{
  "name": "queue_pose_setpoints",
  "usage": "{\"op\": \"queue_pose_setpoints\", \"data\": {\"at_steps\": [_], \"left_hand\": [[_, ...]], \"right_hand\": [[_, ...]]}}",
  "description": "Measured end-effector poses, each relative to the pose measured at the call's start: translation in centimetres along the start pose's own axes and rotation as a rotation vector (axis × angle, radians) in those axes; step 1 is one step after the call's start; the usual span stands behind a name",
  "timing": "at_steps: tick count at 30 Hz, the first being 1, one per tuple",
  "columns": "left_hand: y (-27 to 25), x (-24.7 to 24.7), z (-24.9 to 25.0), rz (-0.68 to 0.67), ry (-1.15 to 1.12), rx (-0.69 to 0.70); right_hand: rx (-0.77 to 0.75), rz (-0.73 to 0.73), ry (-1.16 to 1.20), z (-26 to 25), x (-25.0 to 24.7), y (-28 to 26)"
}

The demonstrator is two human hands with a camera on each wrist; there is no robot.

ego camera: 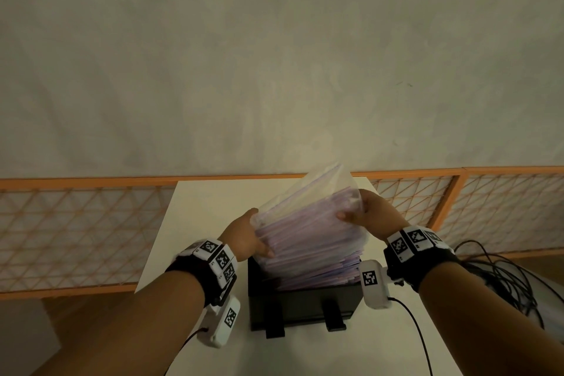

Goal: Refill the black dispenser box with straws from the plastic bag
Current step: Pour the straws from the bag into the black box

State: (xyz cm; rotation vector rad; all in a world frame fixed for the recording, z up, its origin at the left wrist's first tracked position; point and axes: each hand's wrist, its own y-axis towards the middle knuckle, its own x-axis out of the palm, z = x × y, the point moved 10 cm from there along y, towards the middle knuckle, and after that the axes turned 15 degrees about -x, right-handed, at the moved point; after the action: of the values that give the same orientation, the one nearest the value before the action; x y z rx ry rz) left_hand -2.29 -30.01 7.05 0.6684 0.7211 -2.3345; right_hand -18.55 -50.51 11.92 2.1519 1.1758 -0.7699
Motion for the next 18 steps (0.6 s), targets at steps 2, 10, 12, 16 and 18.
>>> {"op": "queue_pose_setpoints", "data": {"at_steps": [2,10,12,16,18], "left_hand": [[0.0,-0.1,0.1,0.017,0.001,0.021],[0.3,-0.9,0.5,0.068,-0.065,0.029],[0.5,-0.9,0.4,0.056,-0.095,0.022],[0.6,-0.8,0.2,0.008,-0.134,0.009],[0.7,-1.3,0.0,0.04,-0.095,0.01]], "right_hand": [[-0.006,0.033,-0.003,0.0,-0.4,0.0],[0.01,0.122,0.063,0.1,-1.3,-0.2],[0.008,0.11,0.046,0.2,-1.1,-0.1],[-0.005,0.102,0.089,-0.4,-1.0,-0.2],[-0.007,0.121,0.095,-0.5,-1.2,-0.3]]}}
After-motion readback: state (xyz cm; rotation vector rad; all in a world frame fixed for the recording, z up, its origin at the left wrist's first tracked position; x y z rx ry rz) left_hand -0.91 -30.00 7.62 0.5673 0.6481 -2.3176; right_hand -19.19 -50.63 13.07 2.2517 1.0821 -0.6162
